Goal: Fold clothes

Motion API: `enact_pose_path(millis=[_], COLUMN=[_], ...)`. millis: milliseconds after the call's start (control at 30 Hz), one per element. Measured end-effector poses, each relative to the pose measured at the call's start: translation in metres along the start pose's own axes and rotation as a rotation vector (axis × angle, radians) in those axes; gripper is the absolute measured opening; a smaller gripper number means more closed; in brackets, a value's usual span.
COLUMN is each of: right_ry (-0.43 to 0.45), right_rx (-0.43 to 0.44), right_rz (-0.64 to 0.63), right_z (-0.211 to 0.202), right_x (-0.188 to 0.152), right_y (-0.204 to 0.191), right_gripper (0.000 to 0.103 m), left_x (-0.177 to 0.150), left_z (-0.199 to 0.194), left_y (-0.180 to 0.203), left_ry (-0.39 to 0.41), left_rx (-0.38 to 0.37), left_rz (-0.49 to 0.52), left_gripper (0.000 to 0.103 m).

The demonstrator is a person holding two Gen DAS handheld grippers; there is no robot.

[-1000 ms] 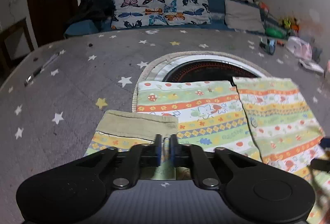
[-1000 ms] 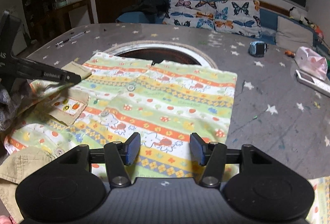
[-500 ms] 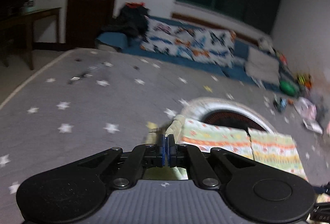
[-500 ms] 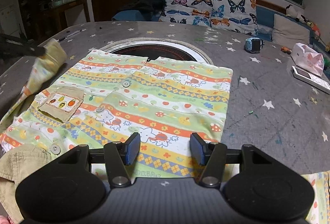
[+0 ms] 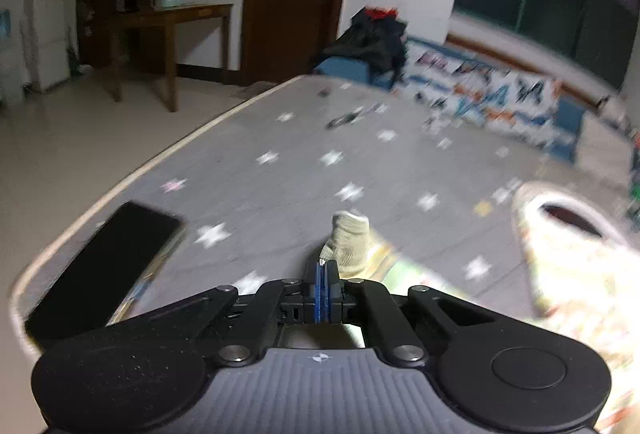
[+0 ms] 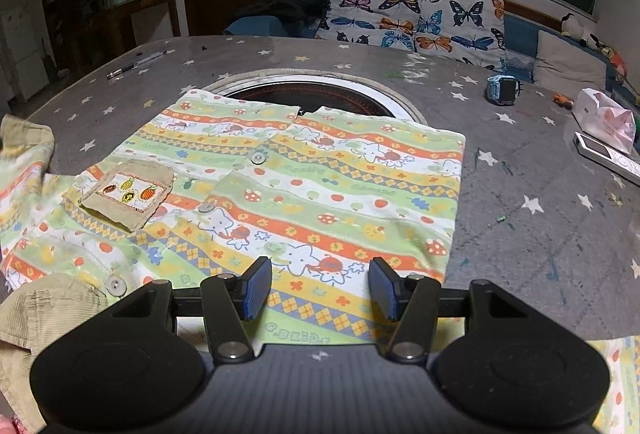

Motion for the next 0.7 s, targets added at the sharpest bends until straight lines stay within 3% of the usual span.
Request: enact_pose_path(millis=[233, 400, 533, 700], right_ry=[-0.003, 0.000, 0.009, 0.011], right_rx=[-0.005, -0.005, -0.009, -0.015], right_rz=[-0.013, -0.018, -0.016, -0.010], right_z=[-0.002, -0.002, -0.003, 0.000], right_x=[0.001, 0.003, 0.007, 0.011], right_y=[-0.002, -0.002, -0.001, 0.002], right_gripper=[0.061, 0.061, 0.062, 0.062], left_x=[-0.022, -0.020, -0.012, -0.014], left_z=[0.012, 0.005, -0.010, -0.018], left_y=[-0.017, -0.025, -0.006, 0.047], left_ry=[-0.067, -0.075, -0.047, -0.074], left_rx=[0.076, 0.077, -0.027, -0.236], left_rz=[-0.003, -0.026, -0.018, 0.047], left_gripper=[0.000, 0.000, 0.000, 0.002])
Point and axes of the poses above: each gripper's, at about its wrist camera, not at the fingertips, and z roughly the way its jaws point, y to its right, x to its top, the point moved 4 cm from there along z, roughly the way its jaws point, and after that the axes turned 14 degrees about x, right-handed, at the moved point
